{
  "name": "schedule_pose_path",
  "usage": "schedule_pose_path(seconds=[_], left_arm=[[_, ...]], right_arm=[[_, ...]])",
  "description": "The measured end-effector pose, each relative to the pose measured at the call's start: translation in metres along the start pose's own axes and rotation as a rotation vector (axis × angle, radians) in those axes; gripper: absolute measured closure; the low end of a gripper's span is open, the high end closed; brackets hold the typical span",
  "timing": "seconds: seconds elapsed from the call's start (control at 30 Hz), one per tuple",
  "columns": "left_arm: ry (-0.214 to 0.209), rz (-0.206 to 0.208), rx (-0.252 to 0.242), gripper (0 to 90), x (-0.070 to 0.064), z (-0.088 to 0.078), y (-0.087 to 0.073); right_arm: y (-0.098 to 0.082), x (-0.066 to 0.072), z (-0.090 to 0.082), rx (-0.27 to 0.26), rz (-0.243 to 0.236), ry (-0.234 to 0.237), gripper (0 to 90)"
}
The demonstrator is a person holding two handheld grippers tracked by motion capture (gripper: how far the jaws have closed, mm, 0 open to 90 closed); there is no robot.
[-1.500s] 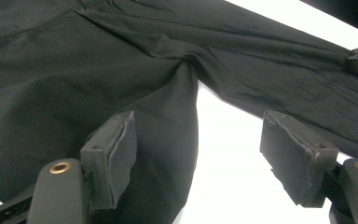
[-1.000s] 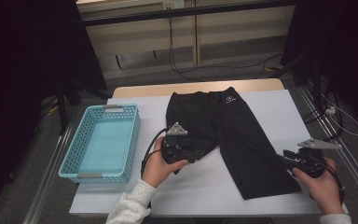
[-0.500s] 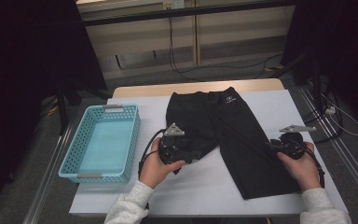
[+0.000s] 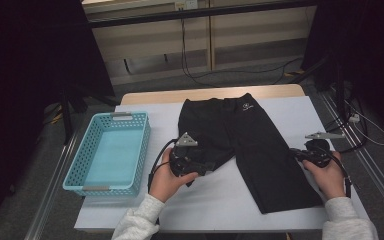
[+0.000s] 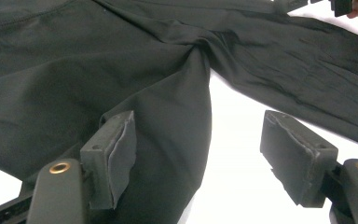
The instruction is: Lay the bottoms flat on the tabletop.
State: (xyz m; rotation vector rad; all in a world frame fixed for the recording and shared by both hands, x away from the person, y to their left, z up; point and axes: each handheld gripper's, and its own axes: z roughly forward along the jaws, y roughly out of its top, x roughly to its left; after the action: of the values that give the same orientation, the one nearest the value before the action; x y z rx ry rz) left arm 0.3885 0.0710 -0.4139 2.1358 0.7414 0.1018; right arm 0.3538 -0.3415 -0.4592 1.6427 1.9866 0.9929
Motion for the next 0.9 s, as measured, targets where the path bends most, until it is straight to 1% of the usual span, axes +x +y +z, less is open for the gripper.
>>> schedule_pose_path(seconds=[0.1, 0.3, 0.5, 0.67, 0.9], left_arm=[[-0.003, 0.001, 0.005, 27.2, 0.000, 0.000, 0.000], [-0.005, 0.003, 0.003, 27.2, -0.001, 0.001, 0.000], [-0.003, 0.002, -0.001, 27.2, -0.001, 0.001, 0.000], [-0.001, 0.005, 0.005, 27.2, -0.001, 0.001, 0.000], [-0.003, 0.002, -0.001, 27.2, -0.001, 0.000, 0.000]], right_arm=[[-0.001, -0.002, -0.002, -0.002, 0.009, -0.001, 90.0], [-0.004, -0.005, -0.005, -0.004, 0.007, -0.008, 90.0], [-0.009, -0.011, -0.011, -0.011, 0.027, -0.014, 90.0], [-0.011, -0.012, -0.014, -0.012, 0.031, -0.022, 90.0], [-0.014, -0.015, -0.018, -0.013, 0.049, -0.016, 90.0]])
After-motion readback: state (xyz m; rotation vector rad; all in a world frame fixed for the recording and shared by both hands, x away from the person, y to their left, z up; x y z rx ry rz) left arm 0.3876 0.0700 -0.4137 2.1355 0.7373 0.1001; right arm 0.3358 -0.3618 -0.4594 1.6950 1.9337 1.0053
